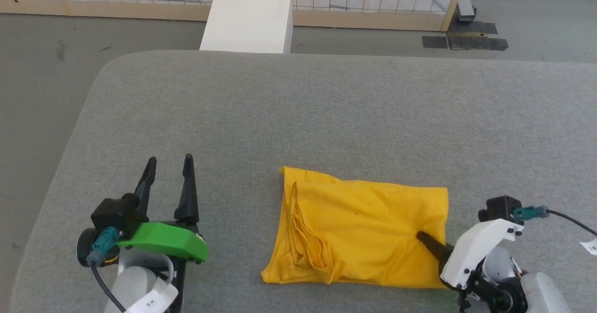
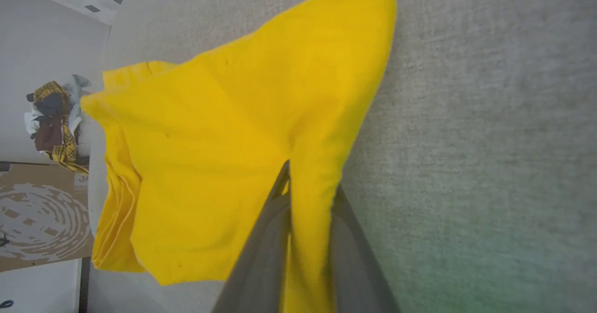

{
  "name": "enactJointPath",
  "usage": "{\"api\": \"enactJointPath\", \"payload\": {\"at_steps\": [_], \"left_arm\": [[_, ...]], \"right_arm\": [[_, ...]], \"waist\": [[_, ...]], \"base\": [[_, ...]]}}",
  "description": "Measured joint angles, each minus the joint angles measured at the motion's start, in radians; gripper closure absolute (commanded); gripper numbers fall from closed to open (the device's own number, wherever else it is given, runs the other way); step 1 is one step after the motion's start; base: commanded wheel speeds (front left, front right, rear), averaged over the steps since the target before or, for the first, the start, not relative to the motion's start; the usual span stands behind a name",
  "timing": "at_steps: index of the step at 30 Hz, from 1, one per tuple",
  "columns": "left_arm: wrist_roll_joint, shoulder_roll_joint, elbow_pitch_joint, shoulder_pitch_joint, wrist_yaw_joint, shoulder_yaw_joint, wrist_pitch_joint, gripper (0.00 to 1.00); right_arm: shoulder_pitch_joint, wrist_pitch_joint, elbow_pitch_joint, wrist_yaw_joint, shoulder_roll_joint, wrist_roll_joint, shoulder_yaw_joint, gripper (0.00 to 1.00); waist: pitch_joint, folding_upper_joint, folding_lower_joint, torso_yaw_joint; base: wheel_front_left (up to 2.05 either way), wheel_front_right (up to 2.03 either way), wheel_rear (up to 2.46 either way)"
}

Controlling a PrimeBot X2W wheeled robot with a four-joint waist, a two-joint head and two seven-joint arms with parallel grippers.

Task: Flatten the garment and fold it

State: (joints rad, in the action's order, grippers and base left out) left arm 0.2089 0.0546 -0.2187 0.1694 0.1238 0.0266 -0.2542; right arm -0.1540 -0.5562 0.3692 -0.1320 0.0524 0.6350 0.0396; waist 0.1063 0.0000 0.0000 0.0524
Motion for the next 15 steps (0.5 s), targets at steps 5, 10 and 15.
{"api": "enactJointPath", "payload": {"at_steps": [5, 10, 15], "left_arm": [[0.000, 0.000, 0.008, -0.007, 0.000, 0.005, -0.001, 0.00], [0.000, -0.001, 0.035, -0.011, 0.000, 0.005, -0.004, 0.00], [-0.009, -0.002, 0.072, -0.008, -0.001, 0.001, -0.004, 0.00]], "right_arm": [[-0.016, -0.045, -0.096, 0.000, -0.003, -0.161, -0.005, 1.00], [-0.083, -0.110, -0.237, 0.000, 0.036, -0.416, -0.047, 1.00], [-0.165, -0.112, -0.270, 0.000, 0.151, -0.530, -0.080, 1.00]], "waist": [[0.004, 0.0000, 0.0000, -0.032], [0.014, 0.0000, 0.0000, -0.104], [0.034, 0.0000, 0.0000, -0.186]], "base": [[0.00, 0.00, 0.00], [0.00, 0.00, 0.00], [0.00, 0.00, 0.00]]}}
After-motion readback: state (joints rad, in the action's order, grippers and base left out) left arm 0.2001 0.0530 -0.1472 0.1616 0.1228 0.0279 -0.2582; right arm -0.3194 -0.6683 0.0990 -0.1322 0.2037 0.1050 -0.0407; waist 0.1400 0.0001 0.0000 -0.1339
